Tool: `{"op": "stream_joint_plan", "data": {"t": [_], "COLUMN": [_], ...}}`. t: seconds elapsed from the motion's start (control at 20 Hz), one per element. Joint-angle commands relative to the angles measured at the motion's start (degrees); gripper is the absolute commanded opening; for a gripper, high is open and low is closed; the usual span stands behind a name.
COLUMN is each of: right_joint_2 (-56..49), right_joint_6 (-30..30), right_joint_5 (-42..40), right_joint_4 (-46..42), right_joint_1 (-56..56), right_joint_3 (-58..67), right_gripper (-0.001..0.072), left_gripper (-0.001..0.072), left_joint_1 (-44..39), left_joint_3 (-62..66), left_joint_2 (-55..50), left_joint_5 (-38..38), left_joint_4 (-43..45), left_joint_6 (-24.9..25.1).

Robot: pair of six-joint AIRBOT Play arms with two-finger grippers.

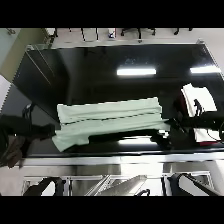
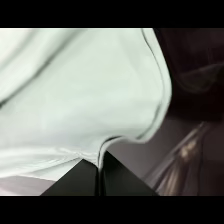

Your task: Fold the shirts.

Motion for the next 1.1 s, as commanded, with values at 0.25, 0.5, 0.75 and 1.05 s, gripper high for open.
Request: {"op": "stream_joint_plan", "data": {"t": [0.25,0.5,0.75,1.05], "right_joint_2": [-16.1,-25.6,-26.9,-26.9], "right_joint_6": [-1.5,-3.2,-6.4,-6.1], "right_joint_5": [11.0,12.0,13.1,8.4], "right_joint_4": [2.7,2.7,2.7,-3.7], "right_joint_1": [10.1,10.8,10.8,8.6], "right_joint_3": [18.8,23.8,24.3,29.1], "right_gripper": [0.0021,0.0021,0.0021,0.047], "left_gripper": [0.0014,0.0013,0.0014,0.069], "left_joint_1": [-9.4,-9.5,-10.6,-10.6], "left_joint_3": [33.3,41.4,44.6,51.3], "left_joint_2": [-30.7,-42.8,-49.9,-51.3], "left_joint_5": [-4.6,-3.6,0.4,2.6], "left_joint_4": [0.2,0.6,0.7,-2.1], "left_joint_6": [-1.2,-2.8,-2.8,-4.5]}}
